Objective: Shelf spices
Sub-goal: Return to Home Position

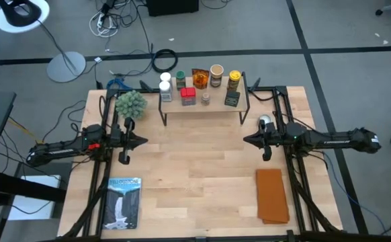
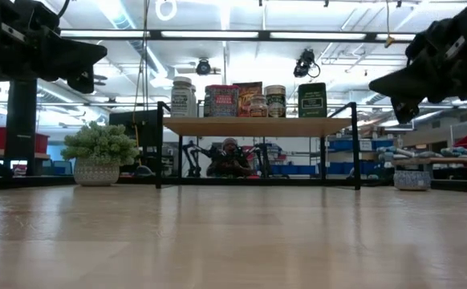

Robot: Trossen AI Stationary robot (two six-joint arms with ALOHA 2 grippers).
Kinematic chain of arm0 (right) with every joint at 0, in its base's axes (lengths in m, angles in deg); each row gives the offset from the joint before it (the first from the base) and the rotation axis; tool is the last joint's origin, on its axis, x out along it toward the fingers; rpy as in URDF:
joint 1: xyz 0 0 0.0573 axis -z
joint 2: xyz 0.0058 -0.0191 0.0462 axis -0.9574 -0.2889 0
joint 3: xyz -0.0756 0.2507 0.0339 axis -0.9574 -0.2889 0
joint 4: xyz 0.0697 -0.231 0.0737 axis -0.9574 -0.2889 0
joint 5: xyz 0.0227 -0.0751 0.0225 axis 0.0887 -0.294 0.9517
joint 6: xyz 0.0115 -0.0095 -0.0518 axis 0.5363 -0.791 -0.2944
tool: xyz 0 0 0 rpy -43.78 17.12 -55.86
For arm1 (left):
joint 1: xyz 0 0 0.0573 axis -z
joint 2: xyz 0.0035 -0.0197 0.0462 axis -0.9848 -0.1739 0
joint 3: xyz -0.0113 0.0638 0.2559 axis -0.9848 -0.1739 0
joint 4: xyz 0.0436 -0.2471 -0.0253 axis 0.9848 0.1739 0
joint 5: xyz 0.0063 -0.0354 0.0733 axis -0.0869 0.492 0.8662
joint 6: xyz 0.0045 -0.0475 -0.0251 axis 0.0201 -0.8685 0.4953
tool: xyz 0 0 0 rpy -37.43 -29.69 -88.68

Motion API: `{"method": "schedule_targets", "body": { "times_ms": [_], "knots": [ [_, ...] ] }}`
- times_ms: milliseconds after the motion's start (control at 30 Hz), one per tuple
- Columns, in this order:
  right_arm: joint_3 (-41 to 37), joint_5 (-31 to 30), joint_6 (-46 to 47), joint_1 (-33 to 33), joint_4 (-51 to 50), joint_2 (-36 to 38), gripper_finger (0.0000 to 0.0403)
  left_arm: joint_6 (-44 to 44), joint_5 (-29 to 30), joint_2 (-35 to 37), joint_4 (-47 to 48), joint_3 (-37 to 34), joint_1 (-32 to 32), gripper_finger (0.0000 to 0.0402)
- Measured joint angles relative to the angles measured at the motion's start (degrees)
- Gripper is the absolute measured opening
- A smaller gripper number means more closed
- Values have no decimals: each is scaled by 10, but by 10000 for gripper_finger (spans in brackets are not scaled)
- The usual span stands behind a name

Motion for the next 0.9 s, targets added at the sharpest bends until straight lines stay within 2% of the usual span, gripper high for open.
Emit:
{"method": "schedule_targets", "body": {
  "times_ms": [200,467,733,900],
  "knots": [
    [0,-9,-4,-51,32,0,7,0,0,0,-4,0,0,12],
    [0,-128,-19,-132,-15,2,8,0,0,0,-3,0,0,12],
    [-1,-127,-11,-135,-97,14,8,0,0,0,-3,0,0,12],
    [-1,-127,-12,-135,-99,38,8,0,0,0,-3,0,0,12]
  ]
}}
